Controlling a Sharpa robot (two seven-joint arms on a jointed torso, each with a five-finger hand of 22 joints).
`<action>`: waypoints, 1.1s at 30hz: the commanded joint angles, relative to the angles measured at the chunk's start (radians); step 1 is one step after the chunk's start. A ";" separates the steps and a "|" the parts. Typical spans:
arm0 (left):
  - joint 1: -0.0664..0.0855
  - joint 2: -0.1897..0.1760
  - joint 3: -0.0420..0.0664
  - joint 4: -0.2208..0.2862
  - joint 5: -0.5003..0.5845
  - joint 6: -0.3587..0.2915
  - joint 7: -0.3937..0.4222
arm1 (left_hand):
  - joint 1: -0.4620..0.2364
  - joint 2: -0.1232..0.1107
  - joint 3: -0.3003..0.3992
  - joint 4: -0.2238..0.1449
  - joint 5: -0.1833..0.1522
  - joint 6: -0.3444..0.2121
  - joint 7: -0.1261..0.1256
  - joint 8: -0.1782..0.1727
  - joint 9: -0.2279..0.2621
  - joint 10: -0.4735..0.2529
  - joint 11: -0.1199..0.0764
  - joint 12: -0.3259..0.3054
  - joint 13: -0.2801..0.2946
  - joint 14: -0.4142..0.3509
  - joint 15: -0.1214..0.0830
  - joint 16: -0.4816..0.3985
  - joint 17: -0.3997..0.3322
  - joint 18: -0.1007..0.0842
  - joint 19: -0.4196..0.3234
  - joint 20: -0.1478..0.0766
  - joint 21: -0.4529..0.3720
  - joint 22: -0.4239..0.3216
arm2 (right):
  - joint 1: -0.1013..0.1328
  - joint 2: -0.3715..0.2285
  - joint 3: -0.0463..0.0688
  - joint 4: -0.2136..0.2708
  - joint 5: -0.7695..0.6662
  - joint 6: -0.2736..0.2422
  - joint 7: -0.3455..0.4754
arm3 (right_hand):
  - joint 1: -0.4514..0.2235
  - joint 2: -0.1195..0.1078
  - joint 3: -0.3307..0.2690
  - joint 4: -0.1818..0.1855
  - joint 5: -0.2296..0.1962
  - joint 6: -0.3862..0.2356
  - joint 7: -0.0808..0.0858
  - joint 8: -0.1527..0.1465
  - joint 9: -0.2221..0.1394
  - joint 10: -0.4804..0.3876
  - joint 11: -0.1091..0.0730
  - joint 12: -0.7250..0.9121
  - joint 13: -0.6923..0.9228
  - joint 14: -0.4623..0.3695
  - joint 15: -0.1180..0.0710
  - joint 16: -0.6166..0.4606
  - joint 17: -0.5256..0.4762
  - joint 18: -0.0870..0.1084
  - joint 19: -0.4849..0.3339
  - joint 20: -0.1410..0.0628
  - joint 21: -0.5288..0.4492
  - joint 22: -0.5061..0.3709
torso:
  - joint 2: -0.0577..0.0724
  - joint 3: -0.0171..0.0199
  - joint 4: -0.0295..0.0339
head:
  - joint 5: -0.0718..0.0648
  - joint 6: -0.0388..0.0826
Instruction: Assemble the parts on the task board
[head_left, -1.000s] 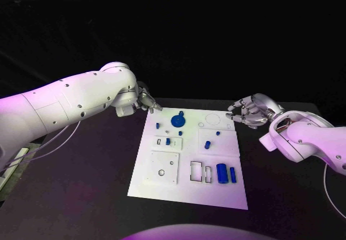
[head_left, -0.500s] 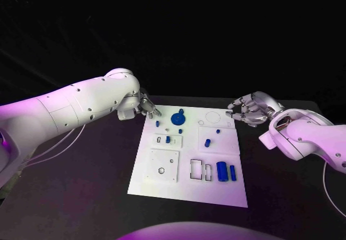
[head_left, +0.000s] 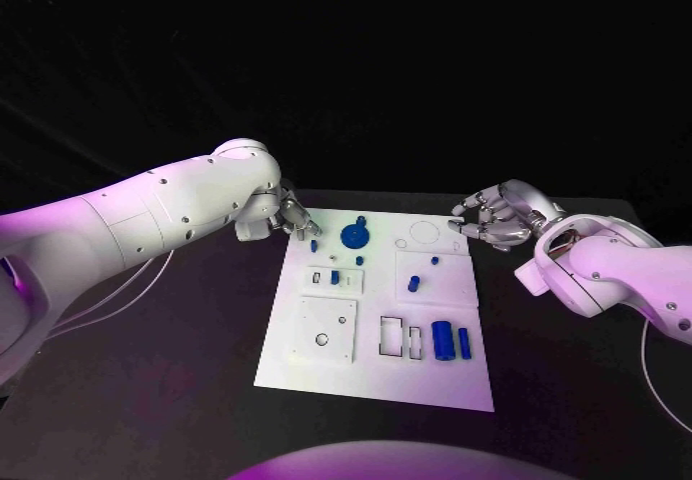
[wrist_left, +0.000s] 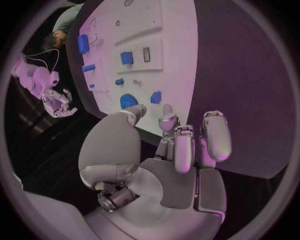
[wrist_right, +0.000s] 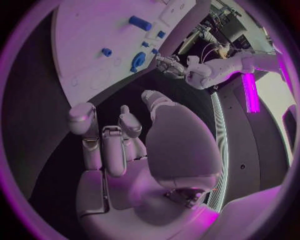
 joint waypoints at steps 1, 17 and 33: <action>-0.005 0.004 0.000 -0.004 0.006 0.021 0.021 | 0.010 0.002 -0.002 -0.001 -0.002 0.007 0.001 -0.003 -0.002 -0.006 0.000 0.001 0.001 0.108 0.007 0.006 0.264 -0.012 0.000 0.006 -0.004 0.120 | -0.001 0.001 0.000 0.000 -0.003 0.003 0.008 | -0.011 0.002 0.006 -0.002 0.004 -0.003 -0.002 0.003 0.001 -0.001 0.003 -0.006 -0.001 0.055 -0.006 -0.002 0.081 0.010 0.004 -0.001 -0.006 -0.001 | 0.001 0.0000 0.0005 | 0.003 0.000; -0.017 0.018 -0.001 -0.011 0.025 0.009 0.034 | 0.030 0.010 0.000 -0.003 -0.004 0.012 -0.001 -0.001 -0.003 -0.006 -0.002 0.004 0.004 0.108 0.007 0.006 0.264 -0.012 0.001 0.006 -0.004 0.121 | -0.001 0.004 0.000 -0.001 -0.002 0.005 0.007 | -0.011 0.002 0.006 -0.002 0.004 -0.003 -0.002 0.003 0.001 -0.001 0.003 -0.006 -0.001 0.055 -0.006 -0.002 0.081 0.010 0.004 -0.001 -0.006 -0.001 | 0.000 0.0011 0.0002 | 0.000 -0.003; -0.017 0.021 -0.001 -0.023 0.034 0.024 0.031 | 0.094 0.040 0.021 -0.003 -0.058 0.027 -0.008 0.014 -0.001 -0.014 -0.007 0.005 0.000 0.108 0.003 0.006 0.264 -0.011 -0.001 0.004 -0.008 0.124 | -0.001 0.006 0.000 -0.003 -0.001 0.007 0.007 | -0.011 0.003 0.010 -0.003 0.005 -0.003 -0.002 0.004 0.002 0.000 0.002 -0.004 -0.001 0.055 -0.006 -0.002 0.081 0.010 0.005 -0.001 -0.006 0.000 | 0.000 0.0012 -0.0002 | 0.000 -0.005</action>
